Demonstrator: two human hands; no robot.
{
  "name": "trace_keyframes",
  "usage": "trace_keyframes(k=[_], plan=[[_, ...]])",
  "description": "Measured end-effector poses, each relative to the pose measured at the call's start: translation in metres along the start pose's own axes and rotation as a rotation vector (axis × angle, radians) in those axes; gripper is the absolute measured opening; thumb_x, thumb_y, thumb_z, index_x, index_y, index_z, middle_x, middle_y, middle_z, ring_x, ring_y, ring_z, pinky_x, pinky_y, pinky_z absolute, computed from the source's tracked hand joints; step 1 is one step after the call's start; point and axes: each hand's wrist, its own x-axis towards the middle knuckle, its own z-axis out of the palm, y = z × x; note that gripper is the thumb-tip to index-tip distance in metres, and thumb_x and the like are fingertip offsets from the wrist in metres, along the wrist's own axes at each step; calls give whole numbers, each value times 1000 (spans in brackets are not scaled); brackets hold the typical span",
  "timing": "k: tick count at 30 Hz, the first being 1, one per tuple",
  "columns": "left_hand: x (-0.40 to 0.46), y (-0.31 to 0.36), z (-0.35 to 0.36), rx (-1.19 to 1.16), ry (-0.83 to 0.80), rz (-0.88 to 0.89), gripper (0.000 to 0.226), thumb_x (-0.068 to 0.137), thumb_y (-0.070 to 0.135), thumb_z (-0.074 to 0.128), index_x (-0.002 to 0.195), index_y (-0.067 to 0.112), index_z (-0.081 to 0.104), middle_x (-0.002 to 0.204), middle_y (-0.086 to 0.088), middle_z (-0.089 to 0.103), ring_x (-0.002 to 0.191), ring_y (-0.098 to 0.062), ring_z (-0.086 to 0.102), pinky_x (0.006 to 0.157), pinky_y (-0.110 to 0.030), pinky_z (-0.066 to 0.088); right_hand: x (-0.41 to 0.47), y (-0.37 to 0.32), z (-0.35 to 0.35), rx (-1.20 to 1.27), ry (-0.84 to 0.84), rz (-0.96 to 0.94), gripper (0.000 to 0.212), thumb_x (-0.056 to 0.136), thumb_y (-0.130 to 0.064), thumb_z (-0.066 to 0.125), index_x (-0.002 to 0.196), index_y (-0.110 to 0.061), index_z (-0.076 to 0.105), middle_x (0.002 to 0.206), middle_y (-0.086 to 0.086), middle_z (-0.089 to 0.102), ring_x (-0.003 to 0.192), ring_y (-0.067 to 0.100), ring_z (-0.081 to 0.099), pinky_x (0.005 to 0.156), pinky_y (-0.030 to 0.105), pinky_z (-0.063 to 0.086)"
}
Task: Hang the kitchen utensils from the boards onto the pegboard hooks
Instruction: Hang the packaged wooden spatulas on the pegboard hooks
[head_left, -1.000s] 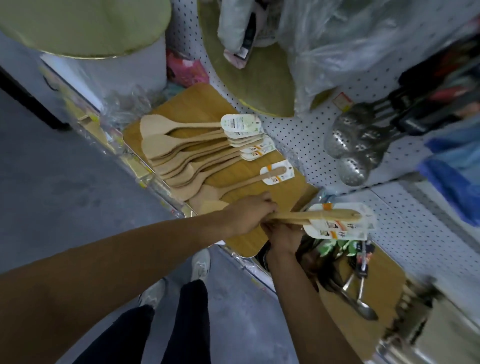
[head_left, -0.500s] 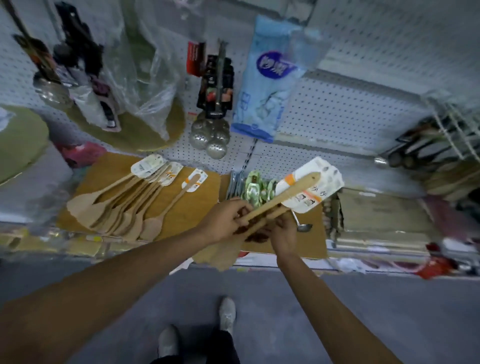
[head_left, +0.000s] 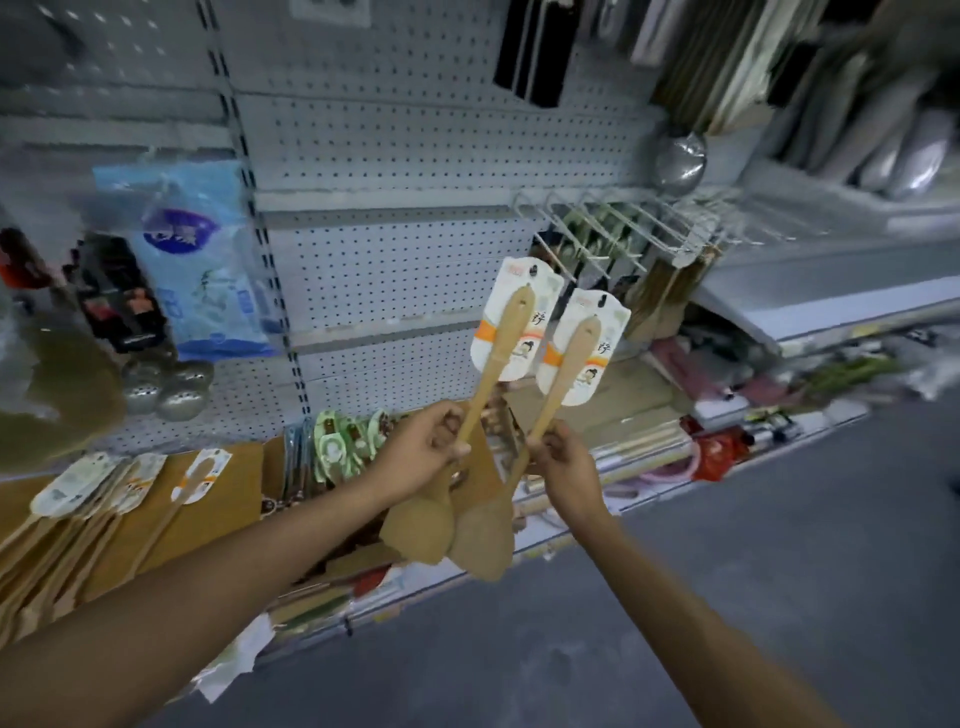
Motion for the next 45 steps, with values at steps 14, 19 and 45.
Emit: trace_keyframes(k=[14,19,45], plan=[[131,125,194,-56,20,118,12,90,21,71,92,26,60,92,4,63,74,-14,70,71,-38,59,65,32,-256,39,61,-28,6,95,-17,60,93,-11,59,83,10,62,82,36,68,77,56,57],[170,142,236,-67,-18,122,14,89,24,72,88,28,59,92,4,62,70,-30,71,70,-52,60,92,42,-304,75,102,-36,4,97,-11,57,93,-9,57,83,12,61,76,30,70,77,53,58],[425,162,374,-118,-204,52,12,93,23,68,92,33,61,97,14,71,86,-8,72,80,-42,61,324,110,-478,-18,134,69,18,99,-11,53,88,3,54,77,23,63,67,26,67,55,26,53]])
